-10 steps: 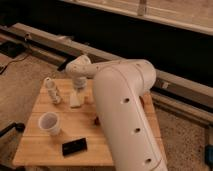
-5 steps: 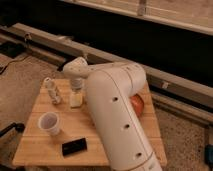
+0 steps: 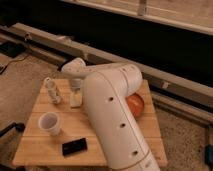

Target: Wipe the white sponge on the table

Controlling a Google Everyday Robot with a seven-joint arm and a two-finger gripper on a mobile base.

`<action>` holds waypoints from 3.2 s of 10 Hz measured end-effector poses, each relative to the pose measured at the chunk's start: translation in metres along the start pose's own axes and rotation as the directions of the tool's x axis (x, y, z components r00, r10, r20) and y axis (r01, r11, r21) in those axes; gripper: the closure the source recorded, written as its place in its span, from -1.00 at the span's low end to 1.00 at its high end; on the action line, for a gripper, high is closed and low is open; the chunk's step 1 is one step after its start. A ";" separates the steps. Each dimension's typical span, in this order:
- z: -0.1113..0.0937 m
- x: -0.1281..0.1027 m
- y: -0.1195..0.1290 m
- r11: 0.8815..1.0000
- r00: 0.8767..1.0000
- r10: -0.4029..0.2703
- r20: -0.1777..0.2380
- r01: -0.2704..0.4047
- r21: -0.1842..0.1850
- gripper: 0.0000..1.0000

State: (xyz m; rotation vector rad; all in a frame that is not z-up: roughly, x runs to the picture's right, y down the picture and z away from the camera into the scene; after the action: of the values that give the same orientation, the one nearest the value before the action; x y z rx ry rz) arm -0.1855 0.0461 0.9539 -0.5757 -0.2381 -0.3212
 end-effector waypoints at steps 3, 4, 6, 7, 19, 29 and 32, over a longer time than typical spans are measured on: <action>-0.001 -0.001 0.000 0.999 0.999 -0.052 0.014 0.052 -0.005 -0.60; 0.001 -0.003 0.002 0.998 0.998 -0.065 0.013 0.065 -0.014 -0.60; 0.005 -0.005 0.004 0.995 0.996 -0.092 0.006 0.093 -0.036 -0.60; 0.008 -0.008 0.005 0.993 0.994 -0.107 0.002 0.107 -0.047 -0.60; 0.013 -0.007 0.010 0.981 0.988 -0.142 -0.055 0.133 -0.145 1.00; 0.003 0.070 0.044 0.979 0.992 0.018 -0.124 -0.042 -0.197 1.00; -0.004 0.073 0.075 0.979 0.989 0.010 -0.148 -0.040 -0.200 1.00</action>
State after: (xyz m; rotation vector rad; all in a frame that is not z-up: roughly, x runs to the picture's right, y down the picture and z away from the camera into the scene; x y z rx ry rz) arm -0.0908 0.0868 0.9362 -0.7522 -0.0562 -0.3637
